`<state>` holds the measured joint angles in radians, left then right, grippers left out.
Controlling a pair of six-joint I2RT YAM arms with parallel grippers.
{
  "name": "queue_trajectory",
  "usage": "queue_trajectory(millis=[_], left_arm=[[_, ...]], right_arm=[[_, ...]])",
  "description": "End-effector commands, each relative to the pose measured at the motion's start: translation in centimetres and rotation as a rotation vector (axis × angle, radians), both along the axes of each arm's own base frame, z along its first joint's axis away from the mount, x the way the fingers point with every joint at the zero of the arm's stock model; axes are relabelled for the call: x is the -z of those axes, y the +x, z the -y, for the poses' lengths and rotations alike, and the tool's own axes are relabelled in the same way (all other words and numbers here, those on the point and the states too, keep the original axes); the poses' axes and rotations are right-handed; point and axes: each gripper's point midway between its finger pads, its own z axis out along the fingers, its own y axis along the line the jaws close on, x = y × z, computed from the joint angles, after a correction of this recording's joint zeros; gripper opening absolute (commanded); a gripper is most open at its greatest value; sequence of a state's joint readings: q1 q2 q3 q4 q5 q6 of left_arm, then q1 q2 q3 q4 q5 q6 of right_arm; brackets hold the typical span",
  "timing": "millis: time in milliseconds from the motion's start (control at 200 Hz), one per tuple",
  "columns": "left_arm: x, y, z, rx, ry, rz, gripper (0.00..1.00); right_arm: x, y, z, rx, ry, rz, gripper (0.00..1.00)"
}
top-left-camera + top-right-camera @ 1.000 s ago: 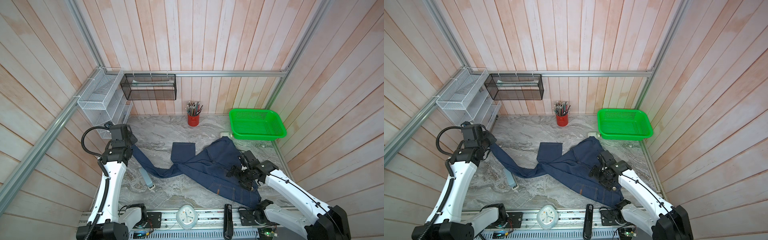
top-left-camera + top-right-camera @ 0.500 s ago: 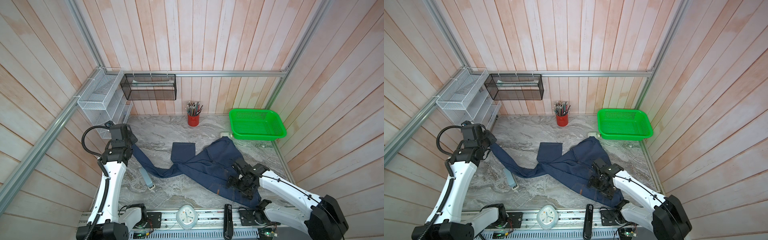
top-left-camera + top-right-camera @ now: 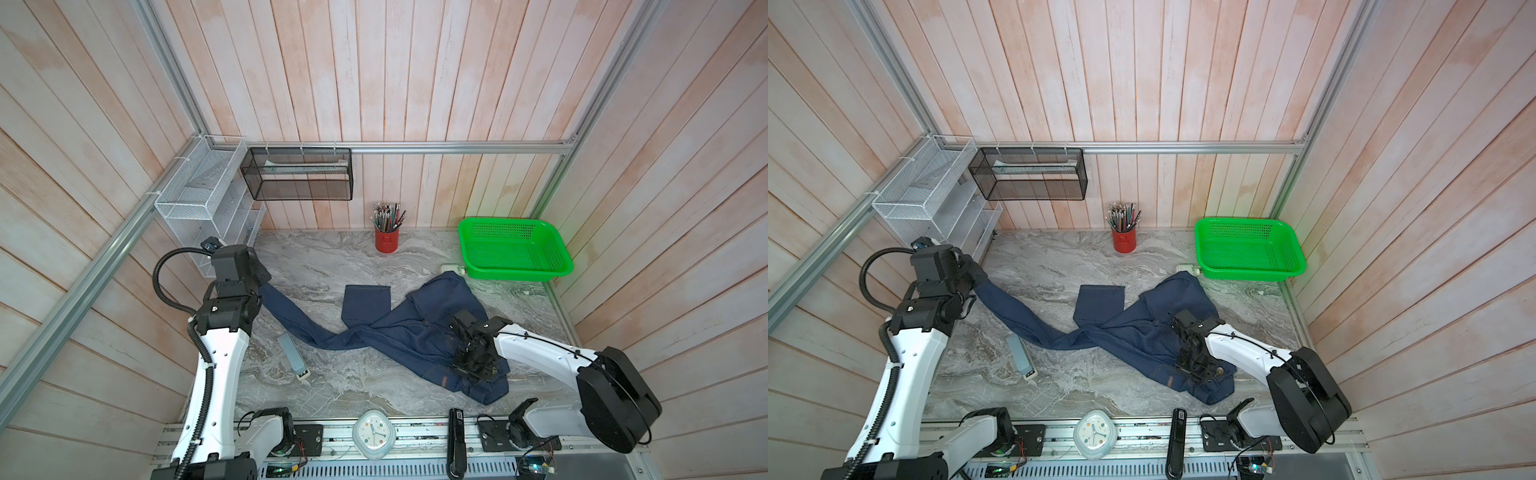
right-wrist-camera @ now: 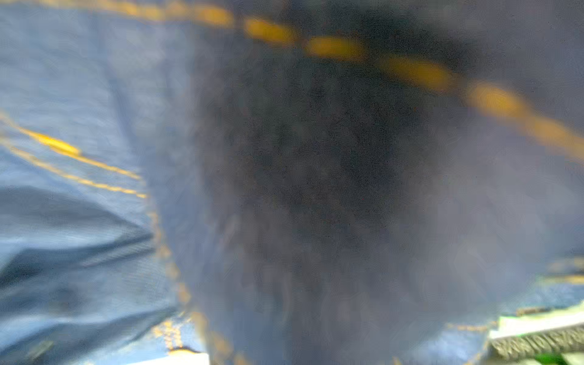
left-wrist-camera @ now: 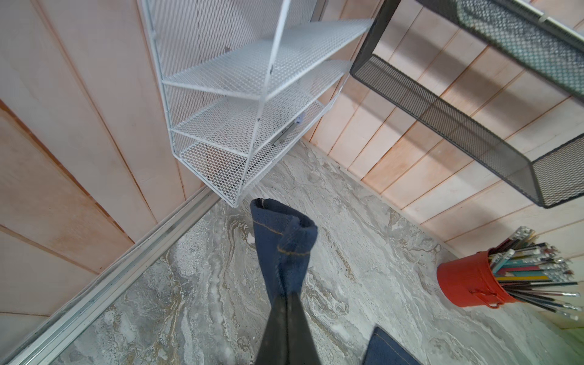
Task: Fold and stack the trousers
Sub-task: Move the trousers to the center of the table, then flatten out the trousers at the center of the table.
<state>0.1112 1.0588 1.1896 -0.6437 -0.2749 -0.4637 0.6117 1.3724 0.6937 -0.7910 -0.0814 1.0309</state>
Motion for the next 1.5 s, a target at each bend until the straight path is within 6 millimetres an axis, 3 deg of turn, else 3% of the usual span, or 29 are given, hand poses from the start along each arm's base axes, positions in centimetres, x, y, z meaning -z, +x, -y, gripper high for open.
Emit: queue_trajectory(millis=[0, 110, 205, 245, 300, 335, 460, 540, 695, 845, 965, 1205, 1495], left_arm=[[-3.7, -2.1, -1.7, -0.084, 0.074, 0.067, 0.0], [-5.9, -4.1, -3.2, -0.165, 0.13, 0.099, 0.0], [-7.5, -5.5, -4.0, -0.218, 0.172, 0.122, 0.0], [-7.9, -5.8, -4.2, -0.231, 0.183, 0.125, 0.0], [-8.0, -5.9, -4.4, -0.24, 0.19, 0.124, 0.0], [-7.9, -5.8, -4.4, -0.237, 0.189, 0.121, 0.0], [-6.7, -4.8, -3.8, -0.196, 0.163, 0.098, 0.0], [-6.1, -4.3, -3.6, -0.176, 0.15, 0.088, 0.0], [-5.2, -3.4, -3.1, -0.142, 0.126, 0.076, 0.0], [-4.7, -2.9, -2.7, -0.119, 0.112, 0.065, 0.0], [-4.2, -2.6, -2.6, -0.106, 0.104, 0.054, 0.0], [-3.8, -2.4, -2.3, -0.091, 0.092, 0.053, 0.0], [-3.8, -2.4, -2.2, -0.086, 0.093, 0.054, 0.0]], right_arm=[[-1.7, 7.3, -2.5, -0.094, 0.036, 0.274, 0.07], [-5.7, 10.7, -6.2, -0.294, 0.095, 0.396, 0.05], [-8.0, 11.9, -9.3, -0.511, 0.104, 0.438, 0.1], [-8.4, 11.9, -10.4, -0.596, 0.108, 0.44, 0.18], [-8.5, 12.0, -10.8, -0.653, 0.094, 0.437, 0.51], [-8.5, 12.0, -10.5, -0.647, 0.077, 0.428, 0.63], [-8.6, 11.2, -9.0, -0.555, 0.048, 0.401, 0.84], [-9.2, 10.3, -8.2, -0.472, 0.066, 0.409, 0.9], [-11.2, 8.8, -5.7, -0.207, 0.137, 0.455, 0.9], [-9.7, 6.4, -3.1, 0.123, 0.296, 0.4, 0.87], [-7.9, 4.7, -1.7, 0.287, 0.361, 0.343, 0.85], [-4.2, 3.3, -3.5, 0.339, 0.522, 0.27, 0.75], [-4.5, 5.9, -3.6, 0.316, 0.547, 0.386, 0.59]])
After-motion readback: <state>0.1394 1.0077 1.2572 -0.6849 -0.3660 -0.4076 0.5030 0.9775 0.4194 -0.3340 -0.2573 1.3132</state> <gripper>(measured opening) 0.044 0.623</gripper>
